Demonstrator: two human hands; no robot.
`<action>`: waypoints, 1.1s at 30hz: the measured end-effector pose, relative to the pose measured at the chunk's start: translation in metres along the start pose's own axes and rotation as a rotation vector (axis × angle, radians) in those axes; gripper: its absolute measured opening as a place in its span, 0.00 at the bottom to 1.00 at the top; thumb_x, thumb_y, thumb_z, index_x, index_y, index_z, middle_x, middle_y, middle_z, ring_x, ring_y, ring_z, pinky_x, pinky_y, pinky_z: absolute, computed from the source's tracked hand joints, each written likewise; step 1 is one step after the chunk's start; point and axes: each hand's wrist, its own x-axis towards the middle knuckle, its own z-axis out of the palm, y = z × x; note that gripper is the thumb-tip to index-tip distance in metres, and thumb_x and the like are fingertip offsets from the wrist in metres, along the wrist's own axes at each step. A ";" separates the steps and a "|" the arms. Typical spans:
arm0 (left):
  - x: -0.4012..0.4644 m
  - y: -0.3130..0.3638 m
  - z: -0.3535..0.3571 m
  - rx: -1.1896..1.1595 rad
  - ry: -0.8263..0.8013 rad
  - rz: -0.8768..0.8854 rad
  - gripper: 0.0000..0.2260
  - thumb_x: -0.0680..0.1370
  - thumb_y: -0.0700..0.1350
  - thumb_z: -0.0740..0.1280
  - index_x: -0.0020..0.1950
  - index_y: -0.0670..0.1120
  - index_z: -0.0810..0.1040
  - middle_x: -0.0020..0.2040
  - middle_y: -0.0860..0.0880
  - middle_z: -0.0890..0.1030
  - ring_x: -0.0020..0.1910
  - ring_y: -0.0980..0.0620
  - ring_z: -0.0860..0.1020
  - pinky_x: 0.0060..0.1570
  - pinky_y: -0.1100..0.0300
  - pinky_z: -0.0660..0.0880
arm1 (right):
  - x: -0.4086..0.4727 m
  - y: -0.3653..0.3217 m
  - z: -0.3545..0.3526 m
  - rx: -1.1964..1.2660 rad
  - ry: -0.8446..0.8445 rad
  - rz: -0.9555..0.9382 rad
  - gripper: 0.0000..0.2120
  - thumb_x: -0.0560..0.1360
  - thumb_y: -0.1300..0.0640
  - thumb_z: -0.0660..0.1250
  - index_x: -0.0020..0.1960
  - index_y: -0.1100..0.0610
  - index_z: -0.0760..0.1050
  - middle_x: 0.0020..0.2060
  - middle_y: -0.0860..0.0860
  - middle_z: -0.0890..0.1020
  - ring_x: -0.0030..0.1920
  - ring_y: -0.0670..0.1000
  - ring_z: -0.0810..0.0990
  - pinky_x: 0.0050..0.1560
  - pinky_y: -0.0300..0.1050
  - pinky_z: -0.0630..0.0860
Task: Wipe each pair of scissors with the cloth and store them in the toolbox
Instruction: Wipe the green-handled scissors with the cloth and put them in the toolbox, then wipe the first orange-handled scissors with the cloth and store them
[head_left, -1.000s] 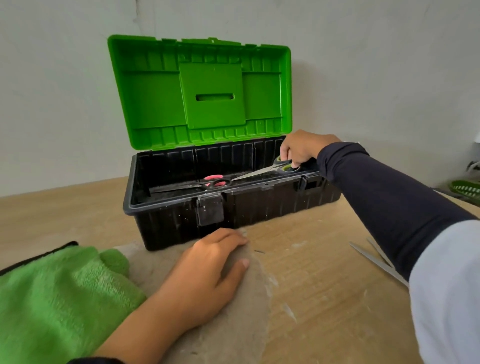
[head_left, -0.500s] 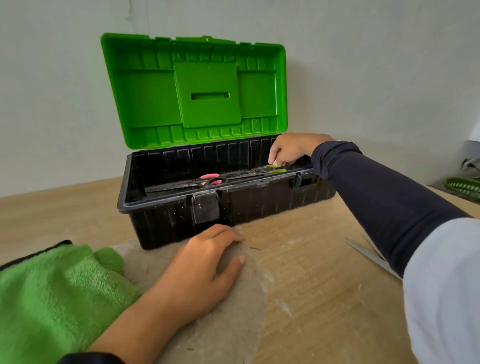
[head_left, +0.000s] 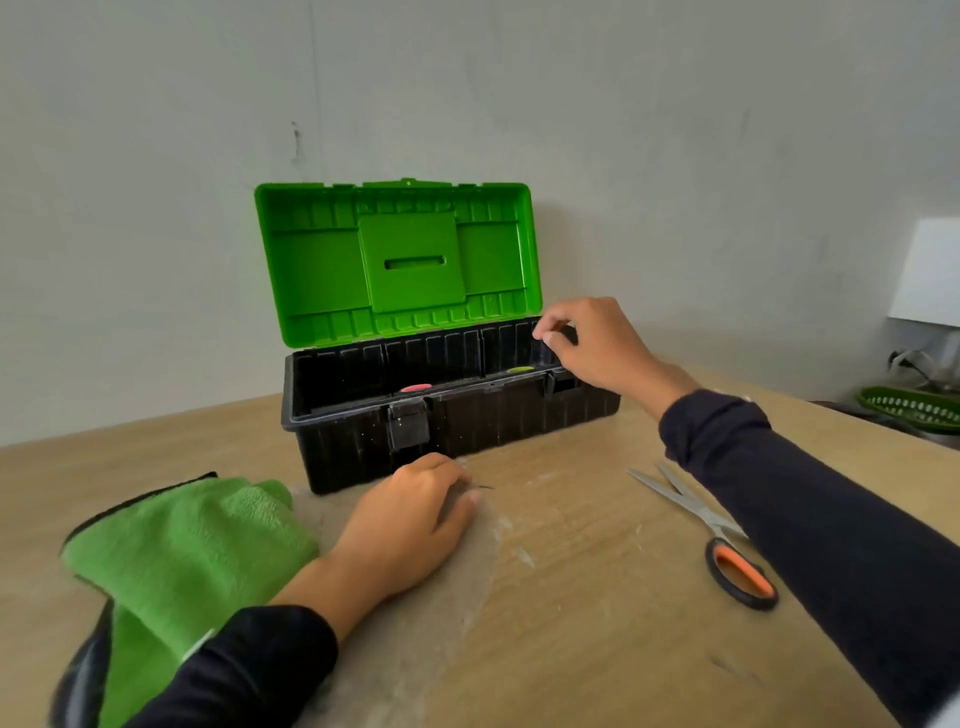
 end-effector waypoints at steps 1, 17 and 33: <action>-0.001 0.005 0.000 -0.009 -0.006 0.002 0.15 0.79 0.55 0.56 0.61 0.51 0.73 0.58 0.55 0.75 0.55 0.57 0.73 0.54 0.59 0.73 | -0.013 -0.002 -0.004 0.002 0.018 -0.005 0.08 0.75 0.63 0.64 0.48 0.57 0.82 0.46 0.51 0.84 0.46 0.48 0.80 0.53 0.42 0.75; -0.028 0.051 0.011 -0.034 -0.027 0.010 0.14 0.78 0.52 0.59 0.62 0.49 0.73 0.61 0.51 0.75 0.59 0.54 0.72 0.58 0.65 0.66 | -0.165 -0.003 -0.047 -0.174 -0.265 0.377 0.11 0.75 0.62 0.62 0.49 0.53 0.81 0.53 0.49 0.81 0.52 0.50 0.79 0.54 0.48 0.77; -0.028 0.051 0.012 -0.047 -0.029 0.019 0.15 0.79 0.52 0.58 0.63 0.49 0.71 0.62 0.52 0.74 0.59 0.57 0.71 0.57 0.67 0.65 | -0.156 -0.013 -0.067 0.011 -0.413 0.598 0.16 0.70 0.62 0.72 0.54 0.50 0.74 0.46 0.49 0.82 0.45 0.47 0.77 0.36 0.39 0.68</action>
